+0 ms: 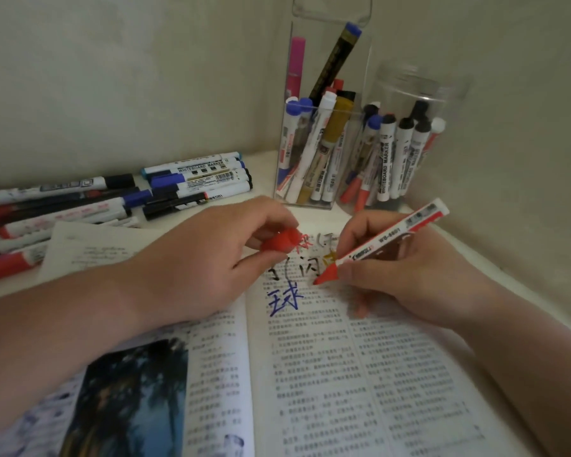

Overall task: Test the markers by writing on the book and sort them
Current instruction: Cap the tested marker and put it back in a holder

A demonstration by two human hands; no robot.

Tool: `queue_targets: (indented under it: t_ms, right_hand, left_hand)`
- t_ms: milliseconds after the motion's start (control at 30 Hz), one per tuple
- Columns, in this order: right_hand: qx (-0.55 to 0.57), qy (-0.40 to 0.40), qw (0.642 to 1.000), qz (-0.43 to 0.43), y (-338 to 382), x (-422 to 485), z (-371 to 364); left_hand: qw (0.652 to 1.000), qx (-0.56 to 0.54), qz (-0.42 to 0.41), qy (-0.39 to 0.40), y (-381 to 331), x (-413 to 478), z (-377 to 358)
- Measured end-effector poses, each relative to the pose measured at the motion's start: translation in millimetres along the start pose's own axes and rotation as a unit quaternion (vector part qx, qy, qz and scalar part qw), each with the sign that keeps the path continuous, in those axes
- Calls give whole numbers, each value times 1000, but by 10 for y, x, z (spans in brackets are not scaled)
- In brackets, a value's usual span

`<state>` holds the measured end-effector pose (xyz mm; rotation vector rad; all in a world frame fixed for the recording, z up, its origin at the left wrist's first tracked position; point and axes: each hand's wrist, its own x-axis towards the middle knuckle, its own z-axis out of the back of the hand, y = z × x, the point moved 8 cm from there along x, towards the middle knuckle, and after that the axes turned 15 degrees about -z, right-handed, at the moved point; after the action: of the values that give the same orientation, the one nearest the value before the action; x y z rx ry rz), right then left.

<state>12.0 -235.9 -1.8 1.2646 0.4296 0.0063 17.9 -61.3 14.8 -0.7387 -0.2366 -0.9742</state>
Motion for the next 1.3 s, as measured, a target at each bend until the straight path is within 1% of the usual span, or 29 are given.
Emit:
queue_targets:
  t_ms: [67, 233, 433, 500, 600, 667, 767, 900, 1067, 1133, 1233, 1300]
  right_hand:
    - [-12, -30, 999, 9, 7, -9, 3]
    - [-35, -71, 997, 7, 12, -26, 16]
    - [-129, -105, 986, 27, 56, -25, -19]
    - [-135, -95, 986, 28, 60, -28, -34]
    - [-137, -25, 990, 32, 62, -60, -131]
    - [-126, 1, 991, 33, 59, -65, -159]
    - [-88, -27, 995, 40, 38, -21, -54]
    - [-117, -35, 992, 22, 0, 1, -41]
    - [-115, -86, 989, 25, 19, 9, 8]
    - [-123, -83, 989, 27, 12, 16, 7]
    - [-108, -53, 992, 35, 42, 2, -36]
    - [-111, -46, 992, 31, 47, 3, -50]
  left_hand:
    - [1000, 19, -16, -1, -8, 17, 15]
    - [995, 86, -45, 11, -4, 27, 37]
    - [993, 103, -48, 14, 14, 2, 24]
    - [993, 105, -53, 21, -5, 3, 20]
    - [990, 120, -59, 34, -25, 9, 12]
    - [991, 123, -52, 32, -10, 5, 14]
    - [991, 122, -49, 27, 3, -1, 11]
    - [991, 123, -51, 21, 14, -4, 15]
    - [993, 105, -56, 15, 7, 10, 25]
    - [993, 99, -60, 15, -2, 18, 28]
    - [994, 87, -68, 16, -28, 35, 22]
    - [994, 78, -74, 16, -44, 46, 23]
